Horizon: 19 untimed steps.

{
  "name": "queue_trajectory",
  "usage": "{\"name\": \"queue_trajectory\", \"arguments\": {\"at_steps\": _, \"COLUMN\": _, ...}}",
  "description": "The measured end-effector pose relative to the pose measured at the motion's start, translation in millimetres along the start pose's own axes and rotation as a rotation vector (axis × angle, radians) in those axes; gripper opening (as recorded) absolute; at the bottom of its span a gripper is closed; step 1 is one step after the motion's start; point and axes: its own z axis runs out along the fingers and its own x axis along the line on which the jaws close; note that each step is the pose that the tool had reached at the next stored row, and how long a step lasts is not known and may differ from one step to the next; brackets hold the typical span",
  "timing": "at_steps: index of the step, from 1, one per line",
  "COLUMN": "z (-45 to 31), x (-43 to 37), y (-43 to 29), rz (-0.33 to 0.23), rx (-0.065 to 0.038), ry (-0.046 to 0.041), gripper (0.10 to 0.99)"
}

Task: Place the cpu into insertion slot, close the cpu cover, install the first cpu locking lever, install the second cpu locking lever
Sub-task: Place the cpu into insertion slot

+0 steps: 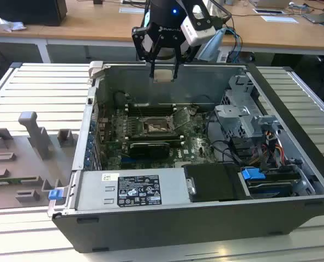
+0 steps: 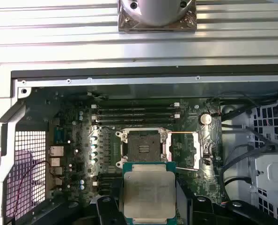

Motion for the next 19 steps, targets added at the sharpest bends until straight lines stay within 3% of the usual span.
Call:
{"name": "queue_trajectory", "arguments": {"at_steps": 9, "z": 0.0, "x": 0.0, "y": 0.0, "rz": 0.026, "rx": 0.0, "ry": -0.0023, "gripper": 0.537}}
{"name": "queue_trajectory", "arguments": {"at_steps": 19, "z": 0.0, "x": 0.0, "y": 0.0, "rz": 0.13, "rx": -0.002, "ry": -0.0117, "gripper": 0.537}}
